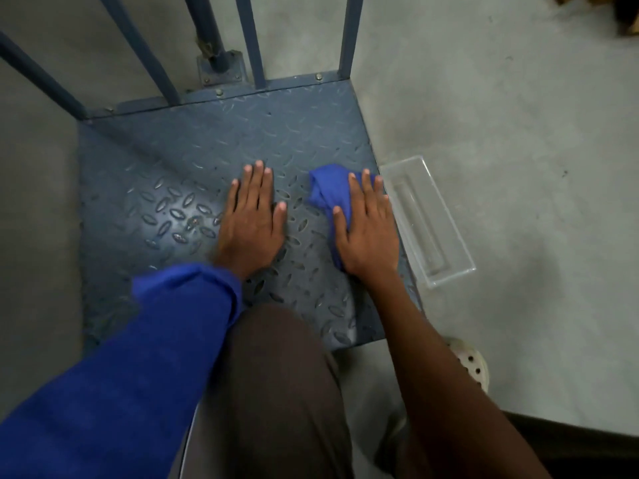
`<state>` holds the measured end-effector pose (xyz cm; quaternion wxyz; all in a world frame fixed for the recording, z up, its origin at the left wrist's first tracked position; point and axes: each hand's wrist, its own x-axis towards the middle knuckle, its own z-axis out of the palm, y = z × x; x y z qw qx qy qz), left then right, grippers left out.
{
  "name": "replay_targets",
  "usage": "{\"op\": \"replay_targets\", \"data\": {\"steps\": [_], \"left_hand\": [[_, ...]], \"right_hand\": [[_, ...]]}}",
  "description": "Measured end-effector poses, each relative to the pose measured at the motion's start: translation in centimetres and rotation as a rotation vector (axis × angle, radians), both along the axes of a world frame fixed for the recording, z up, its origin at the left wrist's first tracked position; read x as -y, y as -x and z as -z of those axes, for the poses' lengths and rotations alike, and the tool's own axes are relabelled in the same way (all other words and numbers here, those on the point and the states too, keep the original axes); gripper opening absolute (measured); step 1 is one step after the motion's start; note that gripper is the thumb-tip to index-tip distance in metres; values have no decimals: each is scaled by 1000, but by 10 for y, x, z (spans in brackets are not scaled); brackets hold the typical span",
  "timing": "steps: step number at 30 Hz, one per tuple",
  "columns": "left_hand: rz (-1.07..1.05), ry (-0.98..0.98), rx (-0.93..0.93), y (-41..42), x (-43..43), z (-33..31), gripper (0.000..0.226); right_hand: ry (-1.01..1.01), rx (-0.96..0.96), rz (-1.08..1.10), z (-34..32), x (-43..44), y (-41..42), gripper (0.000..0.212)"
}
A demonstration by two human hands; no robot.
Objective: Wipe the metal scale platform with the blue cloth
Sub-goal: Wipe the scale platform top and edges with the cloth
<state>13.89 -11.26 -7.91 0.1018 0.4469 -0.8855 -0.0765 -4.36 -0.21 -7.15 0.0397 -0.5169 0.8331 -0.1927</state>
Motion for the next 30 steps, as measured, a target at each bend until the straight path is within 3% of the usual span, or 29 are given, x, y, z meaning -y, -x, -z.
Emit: {"op": "replay_targets", "data": {"steps": [6, 10, 14, 18, 22, 26, 30], "left_hand": [[-17, -24, 19, -19, -22, 2, 71], [-22, -3, -4, -19, -22, 3, 69], [-3, 20, 17, -19, -21, 3, 72], [-11, 6, 44, -18, -22, 0, 73], [-25, 3, 42, -18, -22, 1, 74], [-28, 17, 38, -18, -22, 3, 74], [-23, 18, 27, -18, -21, 3, 73]], "right_hand": [[-34, 34, 192, -3, 64, 16, 66], [-33, -17, -23, -3, 86, -18, 65], [-35, 29, -155, -7, 7, -36, 62], [-75, 30, 28, -8, -56, -6, 63], [-77, -10, 160, -5, -1, 6, 65], [-80, -12, -11, 0, 63, -18, 66], [-63, 26, -128, -4, 14, -44, 63]]}}
